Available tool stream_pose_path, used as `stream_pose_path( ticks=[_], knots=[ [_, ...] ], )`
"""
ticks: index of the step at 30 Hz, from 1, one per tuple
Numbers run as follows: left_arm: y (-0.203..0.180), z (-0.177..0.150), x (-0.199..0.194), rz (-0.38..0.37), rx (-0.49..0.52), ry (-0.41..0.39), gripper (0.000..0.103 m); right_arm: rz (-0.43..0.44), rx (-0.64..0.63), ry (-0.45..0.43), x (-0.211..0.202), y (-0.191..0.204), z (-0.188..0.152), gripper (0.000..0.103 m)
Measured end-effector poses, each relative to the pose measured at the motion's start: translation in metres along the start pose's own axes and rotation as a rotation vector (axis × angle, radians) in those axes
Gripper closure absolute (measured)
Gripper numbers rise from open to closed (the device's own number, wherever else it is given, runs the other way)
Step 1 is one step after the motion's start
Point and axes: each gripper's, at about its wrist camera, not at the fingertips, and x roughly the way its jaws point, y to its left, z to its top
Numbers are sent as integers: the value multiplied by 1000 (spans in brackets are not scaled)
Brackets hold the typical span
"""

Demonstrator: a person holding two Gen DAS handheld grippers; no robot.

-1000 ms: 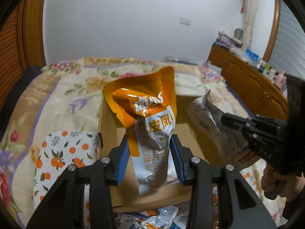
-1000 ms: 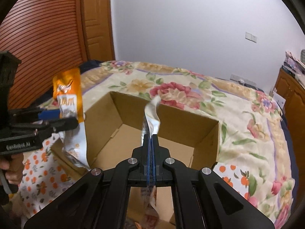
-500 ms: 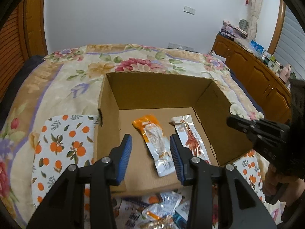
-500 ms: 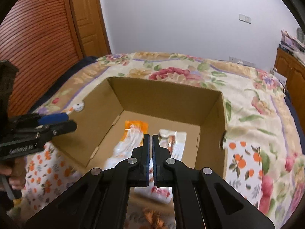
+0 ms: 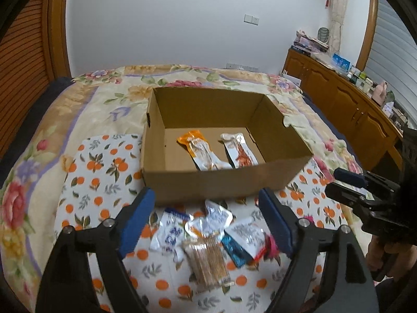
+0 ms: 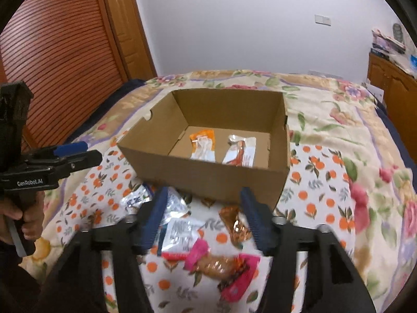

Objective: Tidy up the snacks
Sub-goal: 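Withdraw both tools from the box back over the snack pile, then grasp the clear seed bag with the left tool while the right tool grasps the pink egg packet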

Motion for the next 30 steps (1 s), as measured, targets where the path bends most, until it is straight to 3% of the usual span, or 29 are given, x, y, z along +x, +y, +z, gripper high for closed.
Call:
stream_pose_path(
  ticks=[2,7,15,24,30],
  knots=[
    [-3,-8,-3,6,6,2,12,-15,6,2,-6,1,-9,10],
    [-11,-32,-7,29,43,16,9,-34,31,11,-12,2,-35,1],
    [-17,-62,22,33,76,110,9,-50,35,48,5,-4,-68,1],
    [-9,-81,59,-3,-14,217,12,34,2,100,36,-12,-77,2],
    [-5,-93,82,-1,-29,283,26,99,-13,178,65,-17,-80,16]
  ],
)
